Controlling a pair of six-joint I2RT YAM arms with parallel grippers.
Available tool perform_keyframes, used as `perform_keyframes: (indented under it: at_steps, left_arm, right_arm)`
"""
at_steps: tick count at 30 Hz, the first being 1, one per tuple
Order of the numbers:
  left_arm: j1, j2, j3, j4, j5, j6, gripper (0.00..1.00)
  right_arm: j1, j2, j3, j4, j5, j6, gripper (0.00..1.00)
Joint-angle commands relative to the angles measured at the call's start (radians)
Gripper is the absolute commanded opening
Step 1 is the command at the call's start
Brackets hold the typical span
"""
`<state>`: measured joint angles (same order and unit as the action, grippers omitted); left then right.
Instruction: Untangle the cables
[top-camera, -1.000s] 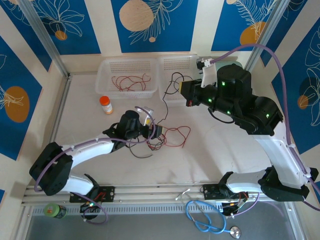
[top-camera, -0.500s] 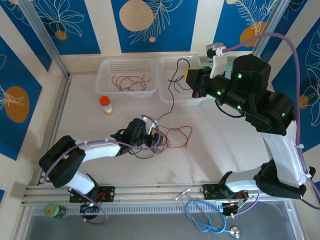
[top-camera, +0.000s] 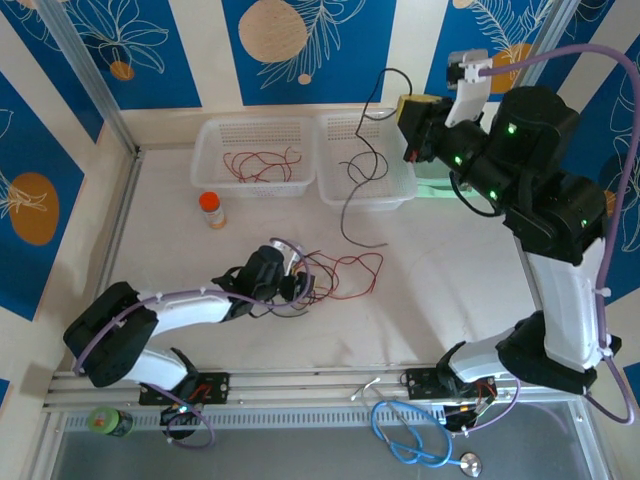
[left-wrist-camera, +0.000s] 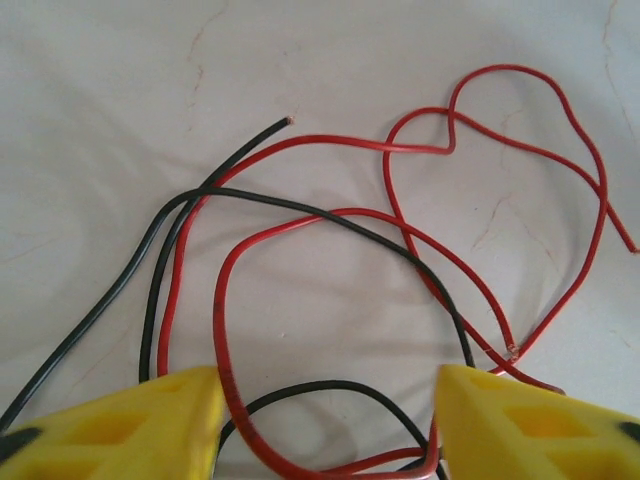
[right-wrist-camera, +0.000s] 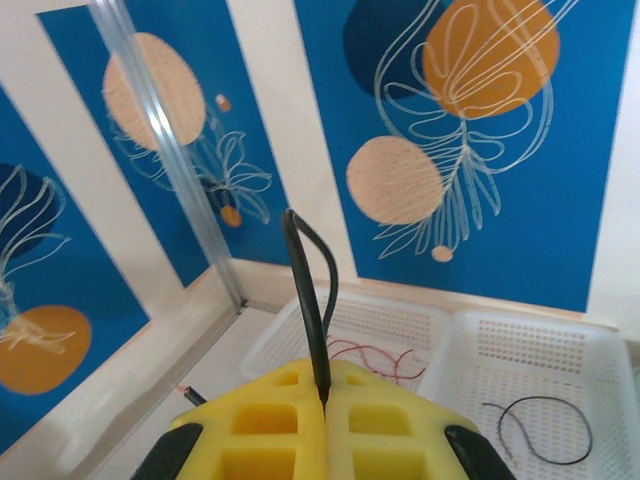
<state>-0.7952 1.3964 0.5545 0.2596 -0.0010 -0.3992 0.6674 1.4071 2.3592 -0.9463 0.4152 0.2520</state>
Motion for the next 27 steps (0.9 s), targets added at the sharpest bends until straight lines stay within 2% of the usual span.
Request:
perform_keyframes:
  at_steps: [1, 10, 17, 27]
  left_arm:
    - [-0.009, -0.057, 0.03, -0.033, 0.015, 0.0, 0.72]
    - [-0.033, -0.249, 0.093, -0.211, -0.001, 0.038, 0.91]
    - [-0.038, -0.424, 0.113, -0.361, -0.059, 0.031, 0.92]
    - [-0.042, -0.562, 0.094, -0.455, -0.085, -0.042, 0.91]
  right_arm:
    - [-0.063, 0.066, 0.059, 0.036, -0.028, -0.043, 0.0]
    - [-0.252, 0.259, 0.138, 0.08, -0.104, -0.031, 0.0]
    - [-0.337, 0.431, 0.176, 0.132, -0.121, -0.028, 0.0]
    - [-0.352, 0.665, 0.079, 0.199, -0.095, -0.029, 0.0]
